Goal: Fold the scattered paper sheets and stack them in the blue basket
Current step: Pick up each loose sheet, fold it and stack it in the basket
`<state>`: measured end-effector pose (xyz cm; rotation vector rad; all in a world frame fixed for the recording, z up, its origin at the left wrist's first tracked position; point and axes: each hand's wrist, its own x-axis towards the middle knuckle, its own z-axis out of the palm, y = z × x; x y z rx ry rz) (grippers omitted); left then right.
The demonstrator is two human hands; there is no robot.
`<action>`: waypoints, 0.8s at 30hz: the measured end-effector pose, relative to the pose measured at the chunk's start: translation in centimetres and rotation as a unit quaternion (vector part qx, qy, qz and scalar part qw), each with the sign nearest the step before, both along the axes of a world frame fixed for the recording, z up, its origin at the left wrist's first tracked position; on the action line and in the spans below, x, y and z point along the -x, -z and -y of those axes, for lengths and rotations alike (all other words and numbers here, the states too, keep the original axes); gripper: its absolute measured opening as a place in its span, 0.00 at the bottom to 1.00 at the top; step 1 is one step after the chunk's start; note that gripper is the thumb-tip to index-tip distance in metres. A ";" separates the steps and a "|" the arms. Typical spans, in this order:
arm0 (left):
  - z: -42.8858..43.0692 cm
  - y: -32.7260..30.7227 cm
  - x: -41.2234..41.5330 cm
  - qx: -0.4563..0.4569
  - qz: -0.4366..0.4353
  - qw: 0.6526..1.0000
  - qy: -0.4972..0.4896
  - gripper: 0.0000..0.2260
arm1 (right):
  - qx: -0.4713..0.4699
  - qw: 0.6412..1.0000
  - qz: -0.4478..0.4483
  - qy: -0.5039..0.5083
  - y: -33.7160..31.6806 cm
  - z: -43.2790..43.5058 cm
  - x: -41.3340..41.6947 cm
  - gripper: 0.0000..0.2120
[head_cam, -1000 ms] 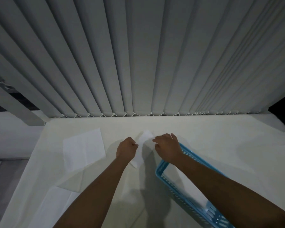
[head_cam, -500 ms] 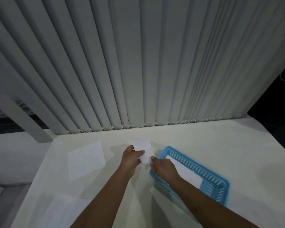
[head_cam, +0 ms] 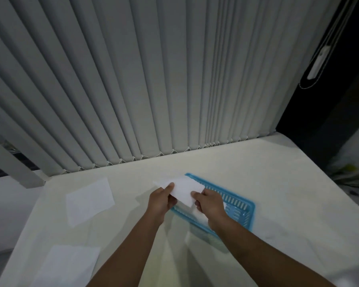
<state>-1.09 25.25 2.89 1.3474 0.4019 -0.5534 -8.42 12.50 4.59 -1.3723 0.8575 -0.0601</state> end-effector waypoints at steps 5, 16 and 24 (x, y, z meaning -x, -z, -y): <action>2.2 -0.1 1.6 0.006 0.012 1.000 -0.011 0.05 | 0.033 0.998 0.025 0.055 -0.1 1.9 1.9 0.16; 2.8 0.3 1.1 0.029 0.017 0.999 -0.037 0.01 | 0.029 0.998 0.012 0.049 0.5 3.2 3.7 0.09; 1.6 2.6 0.8 -0.081 0.044 0.996 -0.012 0.06 | -0.010 0.996 -0.059 0.064 2.9 4.8 4.3 0.10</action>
